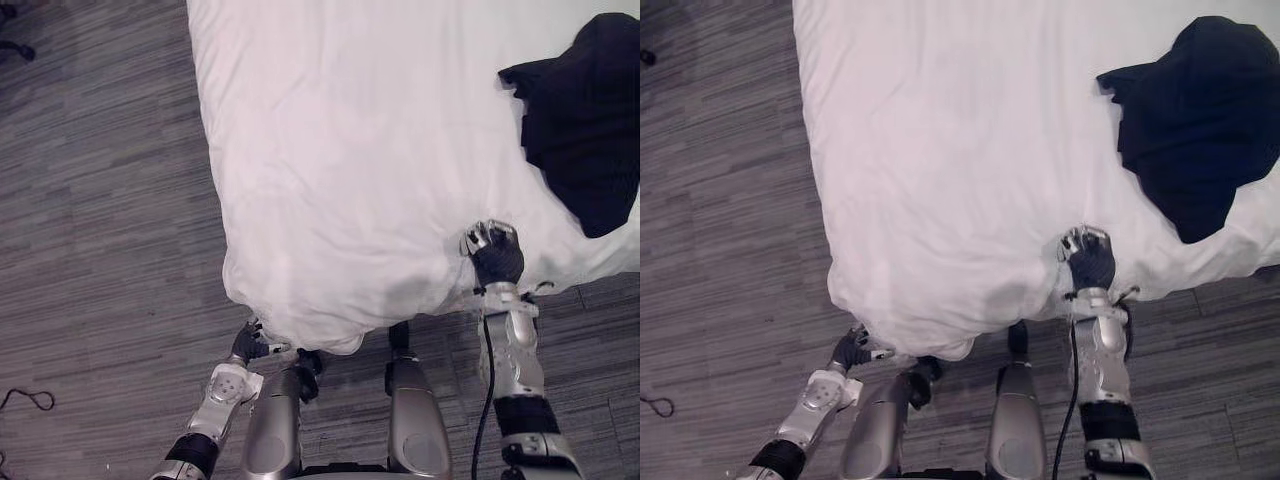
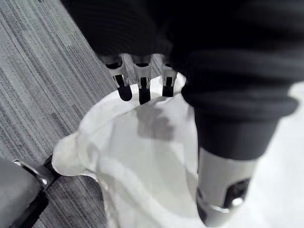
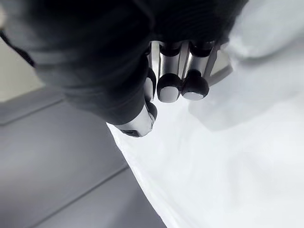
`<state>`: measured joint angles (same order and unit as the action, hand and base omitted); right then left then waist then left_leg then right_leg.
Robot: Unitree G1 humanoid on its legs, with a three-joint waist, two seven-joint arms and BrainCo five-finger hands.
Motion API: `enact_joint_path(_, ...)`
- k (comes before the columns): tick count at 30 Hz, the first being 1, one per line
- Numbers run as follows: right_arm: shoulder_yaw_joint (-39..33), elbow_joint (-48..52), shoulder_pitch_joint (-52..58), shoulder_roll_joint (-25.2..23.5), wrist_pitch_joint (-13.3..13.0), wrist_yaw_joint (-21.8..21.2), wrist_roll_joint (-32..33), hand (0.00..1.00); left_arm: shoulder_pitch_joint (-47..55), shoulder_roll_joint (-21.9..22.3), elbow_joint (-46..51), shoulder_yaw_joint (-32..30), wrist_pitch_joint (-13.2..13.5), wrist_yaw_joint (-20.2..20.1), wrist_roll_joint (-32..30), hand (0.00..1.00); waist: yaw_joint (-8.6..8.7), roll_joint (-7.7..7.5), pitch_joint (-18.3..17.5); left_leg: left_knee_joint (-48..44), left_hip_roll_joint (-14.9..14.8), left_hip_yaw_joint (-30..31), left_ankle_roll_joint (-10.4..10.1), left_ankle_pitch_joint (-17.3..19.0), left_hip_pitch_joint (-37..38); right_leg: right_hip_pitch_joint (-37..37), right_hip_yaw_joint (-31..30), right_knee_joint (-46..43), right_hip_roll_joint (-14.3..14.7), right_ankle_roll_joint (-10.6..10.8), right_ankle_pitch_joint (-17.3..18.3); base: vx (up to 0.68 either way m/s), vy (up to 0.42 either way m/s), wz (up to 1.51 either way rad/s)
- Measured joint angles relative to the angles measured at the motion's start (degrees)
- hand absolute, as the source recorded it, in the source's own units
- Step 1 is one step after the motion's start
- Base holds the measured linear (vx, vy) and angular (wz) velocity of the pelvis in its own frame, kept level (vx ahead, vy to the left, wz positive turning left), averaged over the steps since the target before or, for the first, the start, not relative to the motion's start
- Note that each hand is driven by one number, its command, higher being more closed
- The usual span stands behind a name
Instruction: Tidy the bed and pick cloth on bed and put in laundry
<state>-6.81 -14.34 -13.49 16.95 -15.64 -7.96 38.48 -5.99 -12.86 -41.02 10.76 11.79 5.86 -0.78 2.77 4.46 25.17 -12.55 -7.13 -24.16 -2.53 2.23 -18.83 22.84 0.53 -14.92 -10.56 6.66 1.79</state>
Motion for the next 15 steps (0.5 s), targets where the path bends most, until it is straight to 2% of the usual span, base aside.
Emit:
enact_joint_path(2, -1.85, -0.07, 3.83, -3.46, -2.07, 0.01, -0.08, 1.0, 0.07, 0.35, -0.01, -0.19, 0.29, 0.35, 0.03, 0.0, 0.1, -0.33, 0.1, -0.44, -0.58, -1.06, -0.32, 0.66, 1.28, -1.01, -1.17, 0.23, 0.65, -0.03, 0.01, 0.1, -0.003, -0.23)
enact_joint_path(4, -2.91, -0.88, 7.86, -5.77, -2.59, 0.26, -0.28, 1.0, 0.35, 0.45, -0.02, -1.33, 0.43, 0.4, 0.0, 0.0, 0.18, -1.07, 0.25, -0.33, -1.03, -2.1, -0.65, 1.21, 2.89, -2.32, -1.5, 0.76, 1.04, -0.12, 0.14, 0.11, -0.01, -0.23)
enact_joint_path(6, -4.62, -7.67, 12.61, -7.54, -2.26, 1.6, -0.52, 1.0, 0.75, 0.87, -0.07, -3.15, 0.48, 0.39, 0.0, 0.0, 0.31, -2.01, -0.18, 0.24, -1.3, -2.68, -1.0, 1.5, 3.99, -3.1, -1.65, 1.37, 1.45, -0.32, 0.4, 0.1, -0.016, -0.18)
enact_joint_path(8, -6.46, -18.34, 19.62, -9.47, -0.83, 4.32, -3.39, 1.0, 1.05, 1.94, -0.35, -5.06, 0.46, 0.37, -0.07, 0.0, 0.58, -2.51, -0.46, 1.72, -1.33, -3.65, -1.46, 1.47, 4.98, -3.31, -2.05, 1.94, 1.77, -0.42, 0.67, 0.13, -0.025, -0.18)
enact_joint_path(9, -7.07, -21.33, 22.65, -10.52, -0.6, 5.43, -5.03, 0.0, 1.53, 2.8, -1.08, -5.8, 0.3, 0.54, -0.09, 0.0, 1.05, -2.52, -0.52, 2.61, -1.31, -4.33, -1.69, 1.43, 6.23, -4.31, -2.32, 2.76, 1.96, -0.4, 0.61, 0.13, -0.019, -0.24)
enact_joint_path(10, -7.21, -22.55, 24.25, -11.09, -0.54, 5.86, -5.51, 0.0, 1.87, 3.09, -1.71, -6.52, 0.21, 0.5, -0.12, 0.0, 1.52, -2.59, -0.64, 3.07, -1.35, -4.78, -1.85, 1.48, 7.25, -5.09, -2.5, 3.15, 2.08, -0.4, 0.61, 0.14, -0.01, -0.39)
enact_joint_path(12, -8.09, -27.27, 30.35, -13.6, -0.64, 6.91, -9.68, 0.0, 5.57, 3.65, -5.03, -8.93, -1.04, 0.59, -0.19, 0.0, 2.61, -3.47, -5.9, 4.25, -2.38, -7.59, -3.34, 2.43, 10.85, -7.28, -4.37, 5.04, 3.38, -0.46, 0.59, 0.2, -0.007, -0.57)
enact_joint_path(15, -8.75, -30.25, 32.26, -14.99, -0.45, 8.21, -13.84, 0.0, 9.89, 3.91, -5.88, -10.42, -1.54, 0.84, -0.38, 0.0, 2.8, -4.35, -9.43, -0.31, -4.92, -8.04, -4.77, 5.3, 13.48, -10.51, -5.44, 5.36, 5.55, -1.16, 0.97, 0.16, -0.04, -0.56)
